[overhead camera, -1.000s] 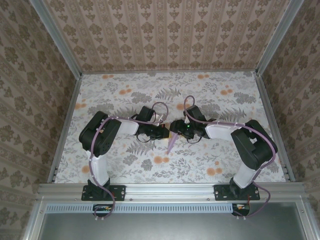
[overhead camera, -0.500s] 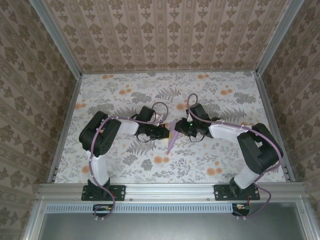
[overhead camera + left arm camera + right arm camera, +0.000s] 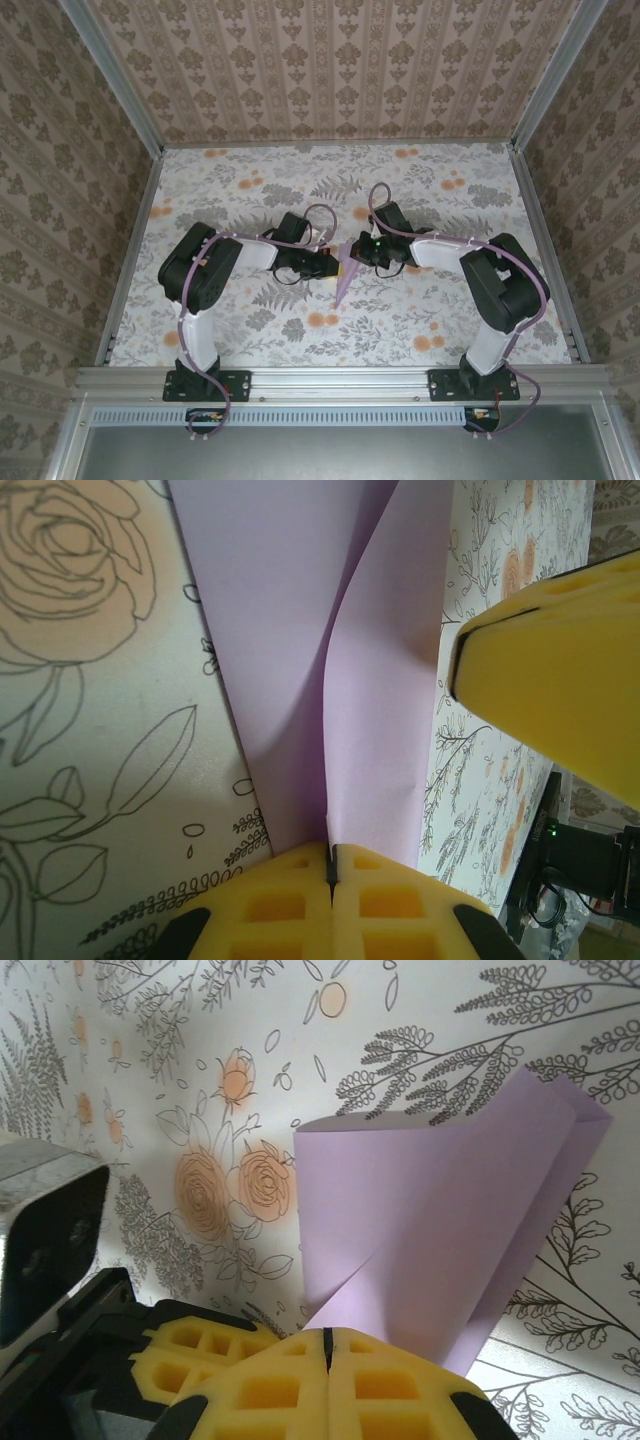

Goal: Fold a paper plane with a square sheet of paper (fold left side to right side)
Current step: Fold the wing for the fifth time at the center of the table.

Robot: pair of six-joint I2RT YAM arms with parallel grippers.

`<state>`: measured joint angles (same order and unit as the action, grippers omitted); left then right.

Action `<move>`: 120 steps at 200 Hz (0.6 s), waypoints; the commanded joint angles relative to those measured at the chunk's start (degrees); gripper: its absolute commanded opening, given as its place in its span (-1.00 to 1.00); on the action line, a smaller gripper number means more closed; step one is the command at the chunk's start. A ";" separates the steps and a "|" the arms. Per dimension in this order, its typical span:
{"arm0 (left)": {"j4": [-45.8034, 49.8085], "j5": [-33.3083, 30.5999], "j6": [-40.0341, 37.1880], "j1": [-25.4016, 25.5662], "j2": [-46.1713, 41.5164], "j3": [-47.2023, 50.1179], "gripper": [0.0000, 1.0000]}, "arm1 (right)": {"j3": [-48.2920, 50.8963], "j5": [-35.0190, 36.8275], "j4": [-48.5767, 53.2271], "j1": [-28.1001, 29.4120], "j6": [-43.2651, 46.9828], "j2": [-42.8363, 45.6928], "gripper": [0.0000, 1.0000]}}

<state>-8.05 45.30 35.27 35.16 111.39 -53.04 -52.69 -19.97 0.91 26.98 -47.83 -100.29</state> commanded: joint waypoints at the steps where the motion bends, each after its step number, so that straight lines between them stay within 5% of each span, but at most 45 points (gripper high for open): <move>1: 4.34 -5.63 -2.48 0.09 3.61 0.53 -1.00 | -0.89 -0.51 1.00 -0.09 1.39 -1.77 -0.99; 120: 4.25 -5.74 -2.39 0.09 3.64 0.75 -1.00 | 0.28 -0.03 1.56 -0.08 2.32 -4.95 -1.00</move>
<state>-7.46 45.28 35.05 35.16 111.42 -53.32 -52.69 -19.94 1.10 26.98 -46.41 -103.50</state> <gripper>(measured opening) 0.047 0.046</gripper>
